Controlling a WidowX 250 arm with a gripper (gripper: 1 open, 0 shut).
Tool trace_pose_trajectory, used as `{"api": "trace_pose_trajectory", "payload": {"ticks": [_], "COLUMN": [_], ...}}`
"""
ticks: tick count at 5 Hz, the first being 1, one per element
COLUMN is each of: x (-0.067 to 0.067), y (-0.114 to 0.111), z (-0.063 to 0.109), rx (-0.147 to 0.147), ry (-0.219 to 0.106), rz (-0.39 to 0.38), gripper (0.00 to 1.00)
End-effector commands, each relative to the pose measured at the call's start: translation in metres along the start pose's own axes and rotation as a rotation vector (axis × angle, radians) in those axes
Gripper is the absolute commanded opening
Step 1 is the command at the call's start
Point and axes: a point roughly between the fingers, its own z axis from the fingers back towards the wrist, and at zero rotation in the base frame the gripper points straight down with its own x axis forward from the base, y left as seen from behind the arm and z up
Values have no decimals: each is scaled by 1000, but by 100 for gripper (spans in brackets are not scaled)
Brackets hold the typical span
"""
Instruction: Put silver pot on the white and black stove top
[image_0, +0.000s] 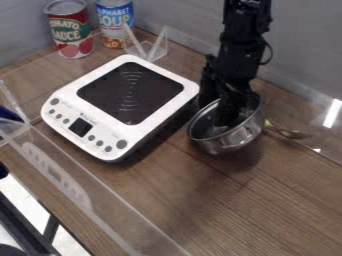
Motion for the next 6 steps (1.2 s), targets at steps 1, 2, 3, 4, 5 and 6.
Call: {"api": "trace_pose_trajectory", "payload": {"ticks": [1,2,3,4,5,6], "x": [4,1,-2,-7,-15,-29], "y": [1,4,6,10,16,28], "z": [11,23,34,53,85,115], "rx": [12,17,21,24,32,60], "ry": [-16,-16,-13,-23,-56,-77], "rz": [-4,4,10,20,39,78], "gripper": [0,0,0,0,0,0]}}
